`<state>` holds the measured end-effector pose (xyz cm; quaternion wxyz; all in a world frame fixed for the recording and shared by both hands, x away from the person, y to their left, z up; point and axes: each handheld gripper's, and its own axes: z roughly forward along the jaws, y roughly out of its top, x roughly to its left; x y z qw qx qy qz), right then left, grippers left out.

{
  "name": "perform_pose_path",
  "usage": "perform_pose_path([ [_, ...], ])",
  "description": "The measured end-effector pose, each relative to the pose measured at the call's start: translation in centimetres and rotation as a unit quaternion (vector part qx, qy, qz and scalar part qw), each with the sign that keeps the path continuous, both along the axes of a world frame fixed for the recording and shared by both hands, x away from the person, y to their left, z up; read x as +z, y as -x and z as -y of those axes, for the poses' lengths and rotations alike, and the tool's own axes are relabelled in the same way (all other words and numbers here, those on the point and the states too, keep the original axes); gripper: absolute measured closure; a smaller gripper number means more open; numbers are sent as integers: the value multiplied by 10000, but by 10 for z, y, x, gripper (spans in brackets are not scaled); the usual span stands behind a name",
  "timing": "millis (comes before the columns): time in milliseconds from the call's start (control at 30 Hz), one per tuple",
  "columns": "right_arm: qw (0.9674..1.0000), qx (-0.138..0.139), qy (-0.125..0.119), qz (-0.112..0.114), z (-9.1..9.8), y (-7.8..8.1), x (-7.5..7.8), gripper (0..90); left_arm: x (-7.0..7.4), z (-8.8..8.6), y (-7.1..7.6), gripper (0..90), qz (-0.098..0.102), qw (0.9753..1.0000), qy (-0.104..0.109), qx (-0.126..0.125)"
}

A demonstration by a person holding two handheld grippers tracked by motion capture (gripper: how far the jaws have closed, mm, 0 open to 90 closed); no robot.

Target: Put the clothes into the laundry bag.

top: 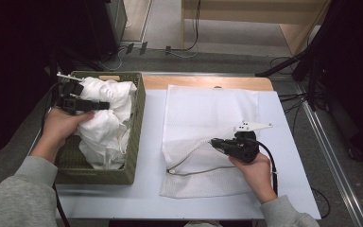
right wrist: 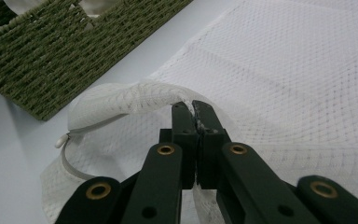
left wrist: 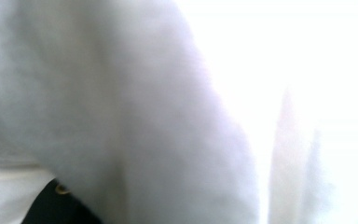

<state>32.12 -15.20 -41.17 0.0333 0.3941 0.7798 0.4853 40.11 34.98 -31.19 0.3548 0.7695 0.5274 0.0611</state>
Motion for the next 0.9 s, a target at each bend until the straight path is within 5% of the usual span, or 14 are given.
perform_pose_path([
  [167, 10000, 6, 4, -12, 1, 0, 0, 893, -19, 3, 2, 684, -322, 9984, -109, -440],
  [267, 10000, 4, -7, -6, 0, 0, 0, 892, -41, 4, 3, 669, -354, 9988, -118, -308],
  [433, 10000, 2, 5, 7, 1, 0, 0, 892, -65, 5, 4, 595, -595, 9964, -540, -257],
  [600, 10000, 5, 19, 9, 1, 0, 0, 892, -67, -5, 8, 365, -556, 9966, -607, 94],
  [733, 10000, 8, 32, 17, 1, 0, 0, 891, -70, -19, 12, 140, -500, 9926, -862, 699],
  [800, 10000, 7, 40, 23, 1, 0, 0, 891, -74, -27, 15, 66, -425, 9881, -1029, 1062],
  [900, 10000, -7, 31, 8, 1, 0, 0, 891, -81, -35, 15, 13, -554, 9848, -943, 1349],
])
